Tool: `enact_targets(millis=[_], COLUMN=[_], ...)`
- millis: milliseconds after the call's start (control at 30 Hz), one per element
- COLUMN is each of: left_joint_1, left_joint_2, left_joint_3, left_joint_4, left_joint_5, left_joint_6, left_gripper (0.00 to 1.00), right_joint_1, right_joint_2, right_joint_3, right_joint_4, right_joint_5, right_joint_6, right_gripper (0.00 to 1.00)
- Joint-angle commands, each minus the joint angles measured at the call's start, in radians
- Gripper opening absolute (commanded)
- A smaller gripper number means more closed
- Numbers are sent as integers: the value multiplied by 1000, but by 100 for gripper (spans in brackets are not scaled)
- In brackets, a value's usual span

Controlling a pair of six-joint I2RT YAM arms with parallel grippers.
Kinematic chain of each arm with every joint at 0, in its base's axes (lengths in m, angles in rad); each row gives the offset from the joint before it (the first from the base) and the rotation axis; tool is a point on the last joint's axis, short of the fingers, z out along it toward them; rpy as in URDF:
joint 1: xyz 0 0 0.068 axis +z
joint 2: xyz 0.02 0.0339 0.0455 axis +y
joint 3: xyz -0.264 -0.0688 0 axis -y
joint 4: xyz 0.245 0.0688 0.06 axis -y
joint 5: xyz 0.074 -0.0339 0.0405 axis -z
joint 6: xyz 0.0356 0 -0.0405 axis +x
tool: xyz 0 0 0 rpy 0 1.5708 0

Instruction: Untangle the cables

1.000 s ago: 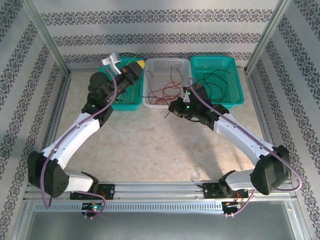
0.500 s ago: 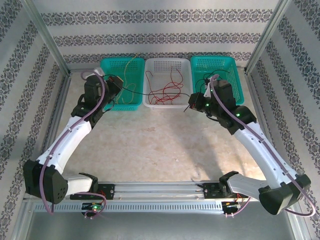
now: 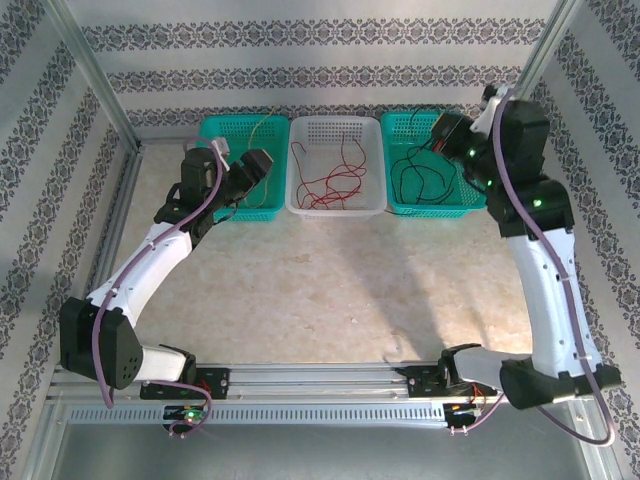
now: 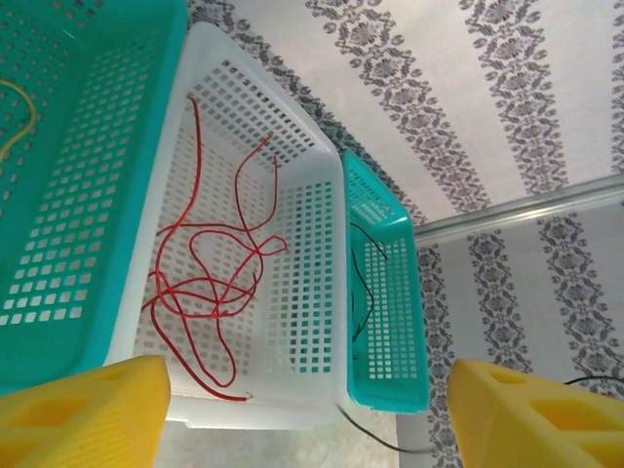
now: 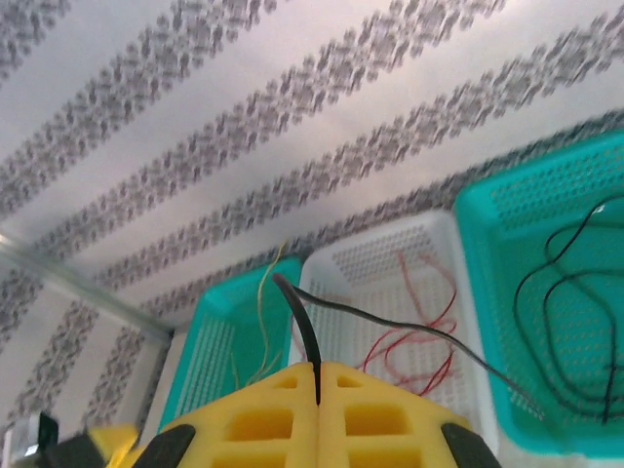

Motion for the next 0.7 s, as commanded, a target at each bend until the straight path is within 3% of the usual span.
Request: enact_targets(millis=[0,300,667], left_joint_1=[-10,-9,-10], left_joint_2=[-29,-72,-101], left_joint_3=[12,-14,-33], left_joint_4=[24,-33,-91], left_joint_5=[53,112,136], left_joint_6=[45,118,179], left_gripper=[75,72,71], right_joint_1=[-65,-215,-262], right_joint_2=[91,361,543], right_joint_3=[144,455,476], right_joint_4=[-51,-108,-107], right_joint_5=[3,-22,-10], right_joint_6=[-49,-76,-105], right_gripper=[0,0,0])
